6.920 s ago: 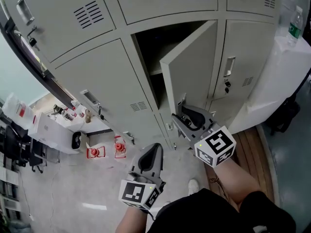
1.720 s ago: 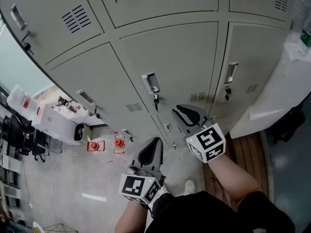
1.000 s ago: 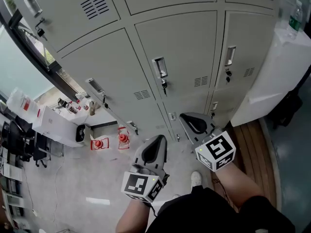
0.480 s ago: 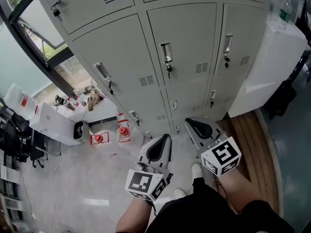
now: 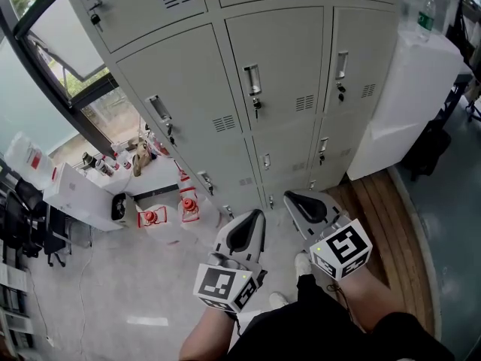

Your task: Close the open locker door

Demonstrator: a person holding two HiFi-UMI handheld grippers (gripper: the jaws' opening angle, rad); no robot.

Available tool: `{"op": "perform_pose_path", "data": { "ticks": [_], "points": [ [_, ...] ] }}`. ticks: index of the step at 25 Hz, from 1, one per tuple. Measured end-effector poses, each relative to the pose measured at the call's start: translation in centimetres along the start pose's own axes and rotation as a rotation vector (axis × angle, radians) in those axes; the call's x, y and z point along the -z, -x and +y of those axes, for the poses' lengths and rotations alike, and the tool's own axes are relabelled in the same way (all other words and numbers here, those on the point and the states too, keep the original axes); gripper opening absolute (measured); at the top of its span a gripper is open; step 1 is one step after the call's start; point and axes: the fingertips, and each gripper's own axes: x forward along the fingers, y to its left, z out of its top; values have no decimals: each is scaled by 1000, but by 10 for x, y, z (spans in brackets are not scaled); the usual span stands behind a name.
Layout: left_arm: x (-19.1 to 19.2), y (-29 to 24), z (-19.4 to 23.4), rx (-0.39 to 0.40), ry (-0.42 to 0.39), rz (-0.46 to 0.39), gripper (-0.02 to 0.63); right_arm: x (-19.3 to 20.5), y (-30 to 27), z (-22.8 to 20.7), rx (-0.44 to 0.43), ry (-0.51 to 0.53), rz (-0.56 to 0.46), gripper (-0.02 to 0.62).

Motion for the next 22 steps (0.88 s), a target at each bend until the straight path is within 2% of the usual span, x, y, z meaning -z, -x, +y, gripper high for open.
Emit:
{"op": "perform_pose_path", "data": {
  "ticks": [22],
  "points": [
    [-5,19,-27,2,-27,-7,18,-2,29,17,-3,-7,-22,54]
  ]
}}
